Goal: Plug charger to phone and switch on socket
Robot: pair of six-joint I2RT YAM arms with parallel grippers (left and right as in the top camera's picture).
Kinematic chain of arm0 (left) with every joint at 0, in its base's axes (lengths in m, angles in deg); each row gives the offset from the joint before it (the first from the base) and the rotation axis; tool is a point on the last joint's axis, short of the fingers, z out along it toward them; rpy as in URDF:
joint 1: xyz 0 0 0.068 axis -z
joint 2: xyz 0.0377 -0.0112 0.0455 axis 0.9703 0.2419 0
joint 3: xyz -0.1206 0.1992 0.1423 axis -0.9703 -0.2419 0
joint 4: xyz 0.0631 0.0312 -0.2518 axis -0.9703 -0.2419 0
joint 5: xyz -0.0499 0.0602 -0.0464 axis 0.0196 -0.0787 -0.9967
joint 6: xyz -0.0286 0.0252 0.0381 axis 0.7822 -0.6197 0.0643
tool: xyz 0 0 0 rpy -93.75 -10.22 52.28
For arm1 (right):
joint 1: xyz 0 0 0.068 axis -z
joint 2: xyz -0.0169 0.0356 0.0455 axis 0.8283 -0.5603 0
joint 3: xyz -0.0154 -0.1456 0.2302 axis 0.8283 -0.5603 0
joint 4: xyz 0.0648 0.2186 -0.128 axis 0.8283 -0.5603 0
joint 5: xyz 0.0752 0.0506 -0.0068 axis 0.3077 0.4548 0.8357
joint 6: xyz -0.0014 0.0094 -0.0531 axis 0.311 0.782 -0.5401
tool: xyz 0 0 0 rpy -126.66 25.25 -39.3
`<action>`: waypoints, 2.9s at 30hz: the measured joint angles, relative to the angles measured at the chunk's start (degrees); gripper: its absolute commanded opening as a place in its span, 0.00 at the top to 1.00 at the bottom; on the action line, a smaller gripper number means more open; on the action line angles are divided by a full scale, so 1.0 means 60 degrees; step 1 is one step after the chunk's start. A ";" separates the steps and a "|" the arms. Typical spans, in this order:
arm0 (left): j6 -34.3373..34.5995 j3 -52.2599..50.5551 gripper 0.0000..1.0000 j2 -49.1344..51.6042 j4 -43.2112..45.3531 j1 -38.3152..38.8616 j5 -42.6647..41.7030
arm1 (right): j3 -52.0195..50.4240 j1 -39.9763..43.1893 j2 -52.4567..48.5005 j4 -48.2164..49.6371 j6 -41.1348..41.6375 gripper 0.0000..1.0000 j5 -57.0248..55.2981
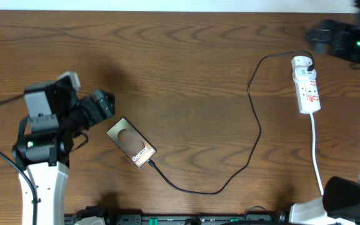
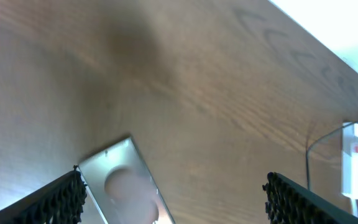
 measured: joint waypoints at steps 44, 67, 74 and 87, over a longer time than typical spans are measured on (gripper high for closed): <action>-0.0353 0.2018 0.10 0.1413 -0.0029 0.2616 0.2116 | -0.0433 0.2080 -0.5701 0.0572 -0.3271 0.01 0.1293; -0.0357 0.2018 0.10 0.1413 -0.0270 0.2616 0.2116 | -0.0433 0.1064 -0.5701 0.1107 -0.2703 0.01 0.0339; -0.0357 0.2018 0.10 0.1413 -0.0273 0.2616 0.2116 | -0.0433 0.1035 -0.5701 0.1118 -0.2550 0.01 -0.0051; -0.0353 0.2018 0.10 0.1413 -0.0382 0.2616 0.2116 | -0.0433 0.1031 -0.5701 0.1188 -0.2441 0.01 -0.0401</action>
